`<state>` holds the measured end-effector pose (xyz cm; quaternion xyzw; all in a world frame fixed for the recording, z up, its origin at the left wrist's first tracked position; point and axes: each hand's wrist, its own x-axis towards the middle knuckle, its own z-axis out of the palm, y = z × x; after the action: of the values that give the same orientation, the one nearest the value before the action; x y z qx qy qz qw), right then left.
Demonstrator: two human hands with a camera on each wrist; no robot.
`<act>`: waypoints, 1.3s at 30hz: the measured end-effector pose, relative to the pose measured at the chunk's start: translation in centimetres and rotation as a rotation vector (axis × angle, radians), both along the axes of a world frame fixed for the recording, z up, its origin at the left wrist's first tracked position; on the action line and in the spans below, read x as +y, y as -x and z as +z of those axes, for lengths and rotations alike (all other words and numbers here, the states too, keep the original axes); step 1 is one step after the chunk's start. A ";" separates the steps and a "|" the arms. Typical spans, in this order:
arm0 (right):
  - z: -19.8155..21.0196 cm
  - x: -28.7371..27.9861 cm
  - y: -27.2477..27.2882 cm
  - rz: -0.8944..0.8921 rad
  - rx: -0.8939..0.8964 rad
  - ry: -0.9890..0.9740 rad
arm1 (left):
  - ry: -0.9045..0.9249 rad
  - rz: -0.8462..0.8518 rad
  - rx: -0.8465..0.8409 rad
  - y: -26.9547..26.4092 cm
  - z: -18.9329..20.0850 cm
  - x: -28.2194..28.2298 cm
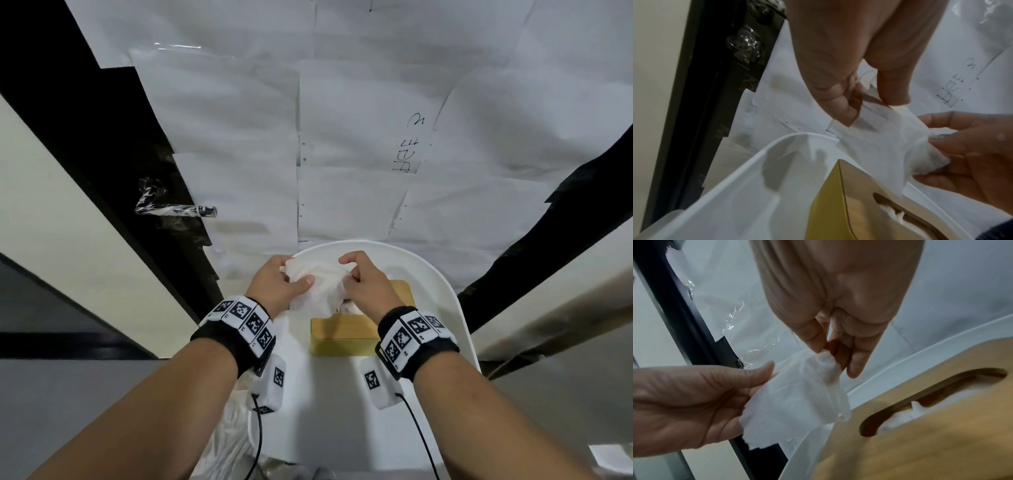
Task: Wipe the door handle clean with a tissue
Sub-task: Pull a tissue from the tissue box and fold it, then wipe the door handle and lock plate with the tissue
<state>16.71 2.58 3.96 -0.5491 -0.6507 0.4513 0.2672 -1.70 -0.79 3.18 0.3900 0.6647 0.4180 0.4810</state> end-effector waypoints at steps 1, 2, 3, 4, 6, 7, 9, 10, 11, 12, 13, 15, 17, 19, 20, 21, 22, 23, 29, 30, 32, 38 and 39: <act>0.3 -0.2 0.1 -0.001 0.018 -0.005 | -0.010 0.014 -0.021 0.3 0.2 -0.1; 0.5 -0.3 0.2 -0.001 0.028 -0.014 | -0.018 0.029 -0.032 0.6 0.5 -0.2; 0.7 -0.4 0.4 -0.004 0.031 -0.031 | -0.017 0.035 -0.044 0.8 0.7 -0.3; 0.8 -0.4 0.7 -0.009 0.020 -0.055 | -0.029 0.036 -0.061 1.2 0.7 -0.3; 1.1 -0.4 1.4 -0.013 -0.019 -0.094 | -0.064 0.023 -0.041 1.9 0.9 -0.4; 1.4 -0.4 1.9 -0.012 -0.034 -0.103 | -0.082 0.007 -0.015 2.5 1.1 -0.6; 2.0 -0.5 3.1 -0.023 -0.037 -0.086 | -0.128 -0.035 0.024 3.9 1.3 -0.7; 2.3 -0.5 3.6 -0.035 -0.035 -0.070 | -0.143 -0.054 0.046 4.7 1.4 -0.6; 2.7 -0.6 4.3 -0.048 -0.032 -0.063 | -0.147 -0.073 0.067 5.4 1.7 -0.6; 2.8 -0.6 5.0 -0.058 -0.026 -0.068 | -0.155 -0.086 0.076 6.2 1.8 -0.6; 2.9 -0.6 5.8 -0.064 -0.025 -0.084 | -0.161 -0.094 0.085 6.9 2.1 -0.7; 3.1 -0.7 7.7 -0.076 -0.055 -0.130 | -0.173 -0.108 0.111 8.7 2.7 -1.0; 3.2 -0.7 10.1 -0.084 -0.106 -0.185 | -0.180 -0.117 0.156 11.1 3.3 -1.4; 3.3 -0.9 12.5 -0.085 -0.163 -0.223 | -0.183 -0.113 0.211 13.7 3.8 -1.7; 3.4 -1.0 13.6 -0.087 -0.184 -0.242 | -0.190 -0.112 0.250 15.0 4.0 -1.8; 3.4 -1.0 14.8 -0.092 -0.198 -0.258 | -0.201 -0.115 0.290 16.2 4.1 -1.9; 3.5 -1.2 16.0 -0.100 -0.203 -0.274 | -0.216 -0.120 0.347 17.5 4.1 -1.9; 3.7 -1.2 16.9 -0.106 -0.206 -0.292 | -0.232 -0.125 0.419 18.4 4.1 -1.9; 4.8 -2.2 22.6 -0.156 -0.128 -0.299 | -0.279 -0.132 0.553 23.3 4.3 -2.2; 5.0 -2.3 23.1 -0.164 -0.107 -0.287 | -0.277 -0.138 0.551 23.7 4.3 -2.3; 5.6 -2.2 24.0 -0.150 -0.102 -0.285 | -0.288 -0.132 0.551 24.4 4.3 -2.2; 7.0 -1.2 25.1 -0.088 -0.237 -0.493 | -0.272 -0.141 0.569 25.0 5.2 -1.7; 7.0 -0.9 25.1 -0.091 -0.240 -0.515 | -0.256 -0.155 0.569 24.9 5.3 -1.6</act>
<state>-8.40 1.68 11.00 -0.5412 -0.7456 0.1905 0.3391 -26.57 -2.39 8.49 0.5980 0.6828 0.3345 0.2535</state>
